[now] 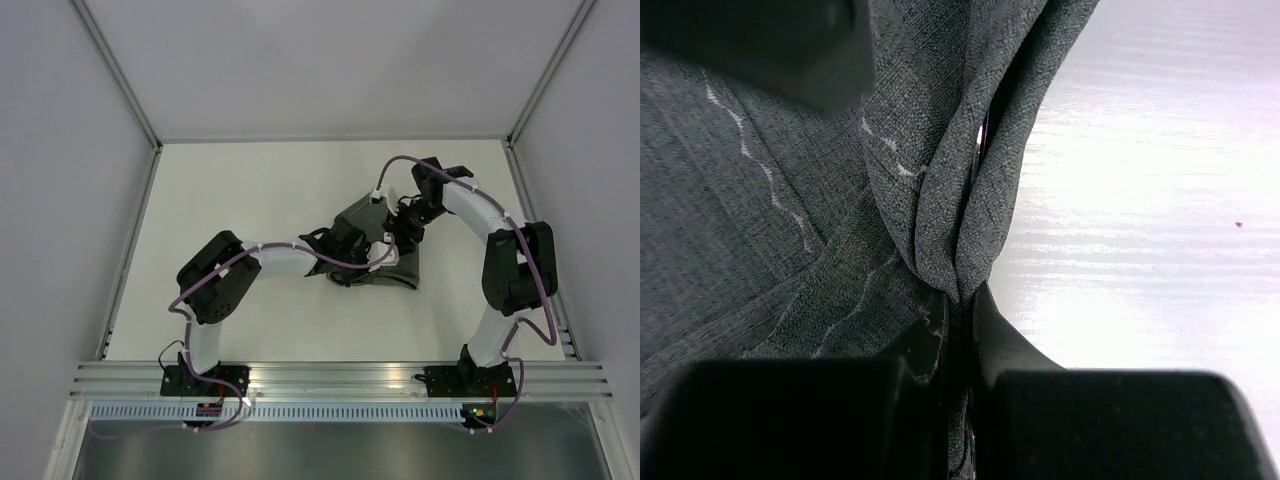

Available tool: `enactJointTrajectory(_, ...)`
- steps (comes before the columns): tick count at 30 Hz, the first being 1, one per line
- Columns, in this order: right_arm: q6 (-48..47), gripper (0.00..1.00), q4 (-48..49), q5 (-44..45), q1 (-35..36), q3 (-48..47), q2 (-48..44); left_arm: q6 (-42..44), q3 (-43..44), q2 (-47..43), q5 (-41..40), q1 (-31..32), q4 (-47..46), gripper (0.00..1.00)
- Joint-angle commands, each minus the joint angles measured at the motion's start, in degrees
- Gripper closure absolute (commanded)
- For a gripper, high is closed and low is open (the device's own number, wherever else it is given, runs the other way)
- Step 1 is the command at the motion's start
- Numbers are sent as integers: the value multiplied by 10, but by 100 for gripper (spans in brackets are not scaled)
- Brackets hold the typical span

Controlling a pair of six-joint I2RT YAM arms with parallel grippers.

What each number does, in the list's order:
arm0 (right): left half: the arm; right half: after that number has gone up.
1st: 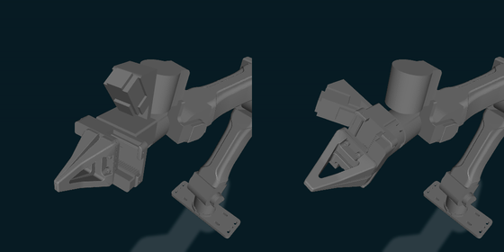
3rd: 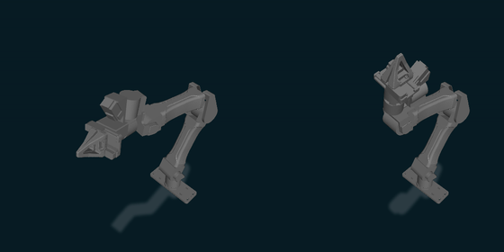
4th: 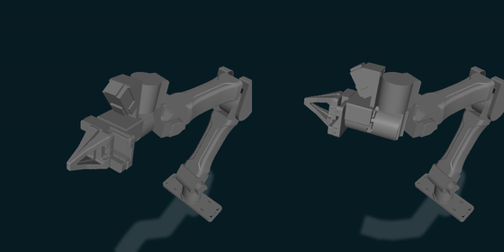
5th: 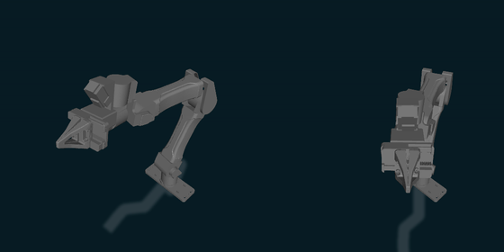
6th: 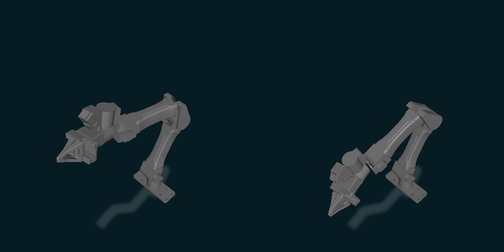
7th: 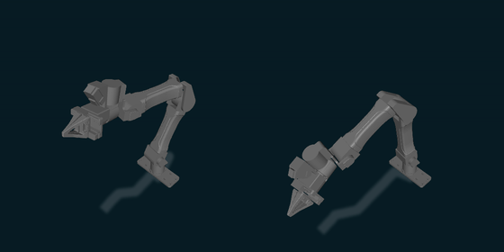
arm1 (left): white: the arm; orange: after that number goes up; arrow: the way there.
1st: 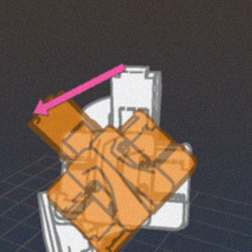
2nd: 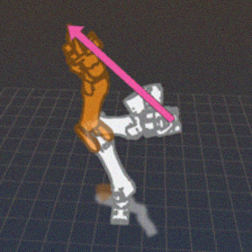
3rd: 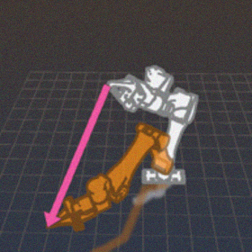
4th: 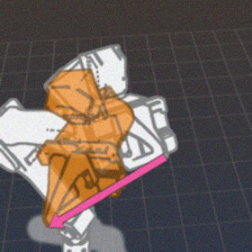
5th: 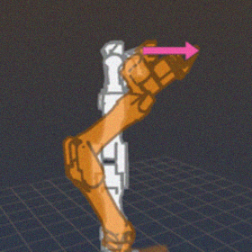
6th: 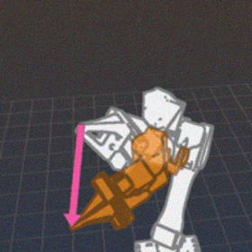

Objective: Fold the napkin, place the utensils inside, and roll it up
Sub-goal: Roll the napkin with the utensil

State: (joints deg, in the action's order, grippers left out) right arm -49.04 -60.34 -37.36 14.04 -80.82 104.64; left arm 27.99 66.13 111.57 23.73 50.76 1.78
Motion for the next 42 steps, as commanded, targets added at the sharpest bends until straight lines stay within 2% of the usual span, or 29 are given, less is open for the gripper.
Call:
enactJointTrajectory(1,22,44,60,-17,-31,27,-46,-56,44,26,105,-34,84,98)
enactJointTrajectory(7,34,44,183,-10,-61,139,-157,-85,133,92,219,-74,159,98)
enactJointTrajectory(14,21,44,316,20,-49,303,-305,-110,254,183,284,-100,280,98)
enactJointTrajectory(16,18,44,344,51,-26,325,-323,-120,285,205,307,-102,306,98)
enactJointTrajectory(20,18,44,415,141,70,399,-349,-133,335,241,323,-107,354,98)
enactJointTrajectory(24,14,44,522,226,144,448,-334,-134,376,273,341,-111,400,98)
enactJointTrajectory(28,5,43,588,282,186,471,-306,-134,403,293,355,-117,430,98)
enactJointTrajectory(35,-18,40,595,324,241,471,-263,-119,429,319,366,-124,473,98)
enactJointTrajectory(42,-26,39,599,332,243,465,-219,-112,442,328,369,-124,487,98)
